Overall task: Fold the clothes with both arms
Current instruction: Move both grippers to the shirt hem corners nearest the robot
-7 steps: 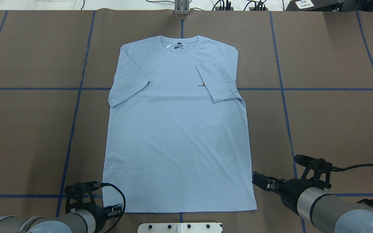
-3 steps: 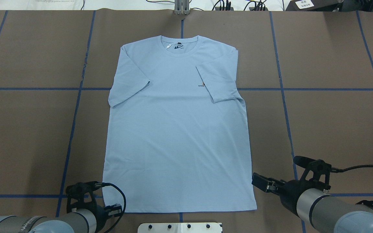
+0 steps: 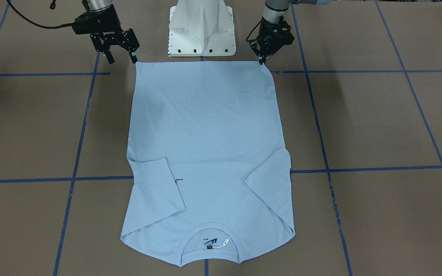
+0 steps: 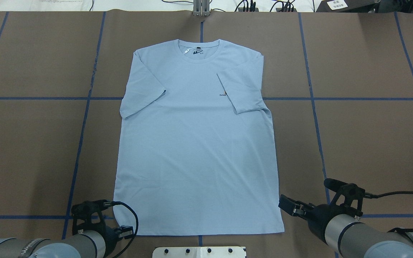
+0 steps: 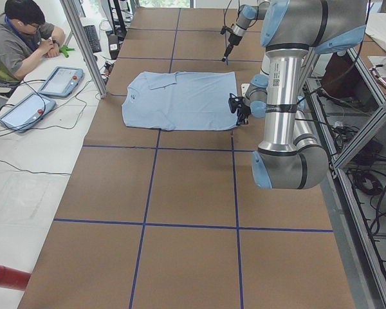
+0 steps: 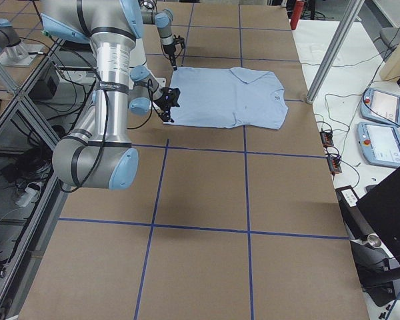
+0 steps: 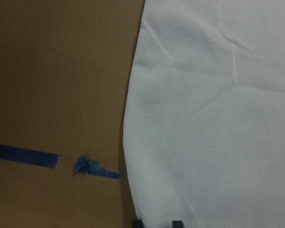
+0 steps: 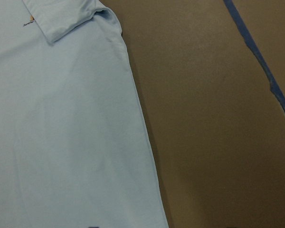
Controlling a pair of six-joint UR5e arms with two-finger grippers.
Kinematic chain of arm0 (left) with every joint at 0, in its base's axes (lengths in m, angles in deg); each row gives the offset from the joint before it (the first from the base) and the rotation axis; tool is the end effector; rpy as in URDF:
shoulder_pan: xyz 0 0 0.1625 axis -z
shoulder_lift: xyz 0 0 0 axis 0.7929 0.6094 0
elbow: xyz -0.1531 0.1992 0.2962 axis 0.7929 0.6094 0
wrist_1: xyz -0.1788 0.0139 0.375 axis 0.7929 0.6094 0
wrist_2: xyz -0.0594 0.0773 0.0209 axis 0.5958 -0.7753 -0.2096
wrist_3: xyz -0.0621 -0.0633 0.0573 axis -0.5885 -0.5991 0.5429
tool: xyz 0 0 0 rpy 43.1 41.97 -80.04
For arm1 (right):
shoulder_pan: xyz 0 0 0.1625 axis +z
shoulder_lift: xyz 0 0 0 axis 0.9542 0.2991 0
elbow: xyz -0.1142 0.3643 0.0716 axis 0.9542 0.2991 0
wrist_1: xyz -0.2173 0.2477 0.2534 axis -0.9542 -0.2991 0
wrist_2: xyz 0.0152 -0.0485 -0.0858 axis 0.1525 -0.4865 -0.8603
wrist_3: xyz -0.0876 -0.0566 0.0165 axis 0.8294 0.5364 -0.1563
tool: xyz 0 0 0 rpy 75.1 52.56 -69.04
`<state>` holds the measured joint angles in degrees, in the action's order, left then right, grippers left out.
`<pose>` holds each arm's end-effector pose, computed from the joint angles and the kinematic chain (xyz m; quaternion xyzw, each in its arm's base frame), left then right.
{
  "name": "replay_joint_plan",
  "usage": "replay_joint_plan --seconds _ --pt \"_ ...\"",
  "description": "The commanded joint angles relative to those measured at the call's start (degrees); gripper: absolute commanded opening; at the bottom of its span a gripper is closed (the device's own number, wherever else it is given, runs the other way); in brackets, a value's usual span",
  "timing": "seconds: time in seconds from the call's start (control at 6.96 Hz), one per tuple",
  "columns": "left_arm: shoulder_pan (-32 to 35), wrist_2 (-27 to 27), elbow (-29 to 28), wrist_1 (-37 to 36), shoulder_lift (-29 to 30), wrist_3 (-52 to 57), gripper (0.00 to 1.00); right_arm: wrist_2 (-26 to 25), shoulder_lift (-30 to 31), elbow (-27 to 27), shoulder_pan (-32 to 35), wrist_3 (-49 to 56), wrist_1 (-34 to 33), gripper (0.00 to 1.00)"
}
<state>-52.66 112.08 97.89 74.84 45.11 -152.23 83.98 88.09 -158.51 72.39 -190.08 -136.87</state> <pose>0.4979 -0.1528 0.3125 0.0522 0.4267 -0.1240 0.8943 -0.4182 -0.1745 0.3231 0.1148 -0.4684 0.2215 0.8476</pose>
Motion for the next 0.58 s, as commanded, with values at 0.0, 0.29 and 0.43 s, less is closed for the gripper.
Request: replay_joint_plan --seconds 0.0,0.29,0.43 --pt "0.37 -0.04 1.44 -0.01 0.12 0.0 0.0 -0.64 -0.27 0.22 -2.5 -7.78 -4.12 0.7" --pt "0.55 -1.17 2.68 0.08 0.12 -0.09 0.0 -3.36 -0.27 0.66 -6.36 -10.01 -5.38 0.68" --pt "0.55 -2.05 4.07 0.08 0.12 -0.09 0.0 -4.59 -0.53 1.27 -8.03 -10.36 -5.38 0.69"
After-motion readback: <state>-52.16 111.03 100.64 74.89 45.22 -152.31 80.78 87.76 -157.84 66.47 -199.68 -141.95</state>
